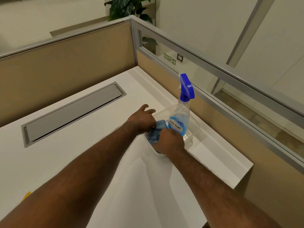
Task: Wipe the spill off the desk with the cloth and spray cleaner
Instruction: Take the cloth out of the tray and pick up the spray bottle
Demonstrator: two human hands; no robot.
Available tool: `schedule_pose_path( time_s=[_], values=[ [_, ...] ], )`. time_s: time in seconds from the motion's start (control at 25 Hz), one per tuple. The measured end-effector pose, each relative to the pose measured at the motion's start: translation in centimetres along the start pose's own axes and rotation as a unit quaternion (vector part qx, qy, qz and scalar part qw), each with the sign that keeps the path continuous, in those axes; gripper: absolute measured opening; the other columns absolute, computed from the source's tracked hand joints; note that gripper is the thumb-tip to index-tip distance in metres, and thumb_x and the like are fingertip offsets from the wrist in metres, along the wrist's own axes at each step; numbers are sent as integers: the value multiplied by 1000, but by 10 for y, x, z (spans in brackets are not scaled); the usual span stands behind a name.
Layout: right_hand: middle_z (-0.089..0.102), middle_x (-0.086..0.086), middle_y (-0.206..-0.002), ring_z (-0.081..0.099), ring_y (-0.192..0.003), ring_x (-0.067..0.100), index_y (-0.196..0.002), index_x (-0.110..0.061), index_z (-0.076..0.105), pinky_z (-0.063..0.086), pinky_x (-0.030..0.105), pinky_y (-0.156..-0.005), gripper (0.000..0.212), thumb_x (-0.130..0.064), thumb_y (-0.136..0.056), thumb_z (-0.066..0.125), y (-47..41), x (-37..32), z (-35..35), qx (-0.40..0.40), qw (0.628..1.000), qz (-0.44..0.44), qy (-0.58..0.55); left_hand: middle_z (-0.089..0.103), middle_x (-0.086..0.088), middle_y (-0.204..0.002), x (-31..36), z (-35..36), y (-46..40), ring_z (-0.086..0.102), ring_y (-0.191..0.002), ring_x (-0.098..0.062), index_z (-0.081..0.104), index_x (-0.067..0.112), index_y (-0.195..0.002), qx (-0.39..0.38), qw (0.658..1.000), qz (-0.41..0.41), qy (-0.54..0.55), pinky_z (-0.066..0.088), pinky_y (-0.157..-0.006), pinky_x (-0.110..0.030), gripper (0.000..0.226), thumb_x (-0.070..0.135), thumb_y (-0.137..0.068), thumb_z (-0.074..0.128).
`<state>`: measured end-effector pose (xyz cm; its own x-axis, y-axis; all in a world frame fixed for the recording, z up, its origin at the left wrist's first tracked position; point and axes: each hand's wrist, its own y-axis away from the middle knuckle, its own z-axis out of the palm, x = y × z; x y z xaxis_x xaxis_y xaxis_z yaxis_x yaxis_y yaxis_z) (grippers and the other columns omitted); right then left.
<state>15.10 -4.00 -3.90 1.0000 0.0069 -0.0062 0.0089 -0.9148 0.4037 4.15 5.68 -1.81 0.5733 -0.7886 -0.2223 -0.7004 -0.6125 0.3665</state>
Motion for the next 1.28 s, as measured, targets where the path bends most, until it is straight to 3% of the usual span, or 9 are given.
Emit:
schedule_pose_path(
  time_s=[0.08, 0.32, 0.44, 0.56, 0.76, 0.96, 1.16, 1.28],
  values=[
    [52, 6, -132, 49, -124, 25, -137, -13, 36, 43, 38, -106, 53, -41, -95, 53, -1, -1, 1, 0, 1000, -10, -8, 47, -3, -148, -4, 7, 2, 19, -145, -32, 69, 34, -115, 27, 1000, 5, 0, 20, -115, -49, 33, 26, -83, 71],
    [53, 7, -131, 52, -122, 24, -137, -13, 36, 44, 37, -103, 56, -43, -94, 54, -2, -2, 7, 54, 998, 18, -25, 67, 15, -122, -10, 13, 3, 31, -137, -20, 67, 37, -115, 112, 993, 12, 36, 16, -108, -46, 27, 28, -90, 63],
    [60, 6, -123, 59, -112, 23, -123, -14, 49, 50, 34, -94, 45, -40, -89, 63, -1, 1, 2, 72, 997, 28, -17, 67, 10, -121, -13, 10, -1, 33, -135, -18, 67, 37, -114, 126, 990, -2, 64, 17, -105, -46, 25, 31, -92, 58],
    [53, 9, -130, 53, -119, 24, -136, -11, 38, 46, 38, -101, 54, -24, -91, 64, 0, 2, 1, 96, 993, 11, -70, 67, 6, -122, -13, 1, -4, 34, -135, -19, 67, 35, -115, 126, 990, -8, 68, 19, -105, -46, 25, 32, -94, 55],
    [65, 11, -119, 63, -108, 23, -127, -6, 52, 49, 35, -98, 46, -40, -96, 51, 10, 14, -8, 224, 954, 105, -172, 64, 2, -127, -17, -11, 3, 36, -134, -20, 65, 29, -121, 153, 977, -35, 146, 21, -103, -44, 28, 29, -95, 55],
    [70, 13, -105, 65, -95, 22, -116, -6, 62, 53, 34, -87, 38, -36, -93, 57, 29, 20, -27, 360, 906, 41, -218, 66, 0, -121, -18, -26, 36, 44, -127, -20, 64, 24, -120, 244, 934, -77, 248, 25, -96, -40, 27, 24, -94, 56],
    [73, 13, -90, 65, -82, 23, -101, -5, 68, 53, 34, -76, 28, -29, -88, 65, 45, 15, -59, 431, 876, -45, -212, 68, 3, -110, -5, -28, 94, 50, -116, -19, 65, 22, -114, 339, 878, -163, 294, 26, -92, -36, 23, 29, -94, 56],
    [74, 16, -89, 67, -78, 28, -101, -1, 70, 56, 37, -74, 29, -24, -85, 70, 51, 3, -74, 456, 853, -130, -221, 69, 4, -104, 12, -19, 131, 54, -103, -17, 66, 21, -113, 394, 823, -240, 331, 36, -89, -34, 23, 32, -95, 56]
  ],
)
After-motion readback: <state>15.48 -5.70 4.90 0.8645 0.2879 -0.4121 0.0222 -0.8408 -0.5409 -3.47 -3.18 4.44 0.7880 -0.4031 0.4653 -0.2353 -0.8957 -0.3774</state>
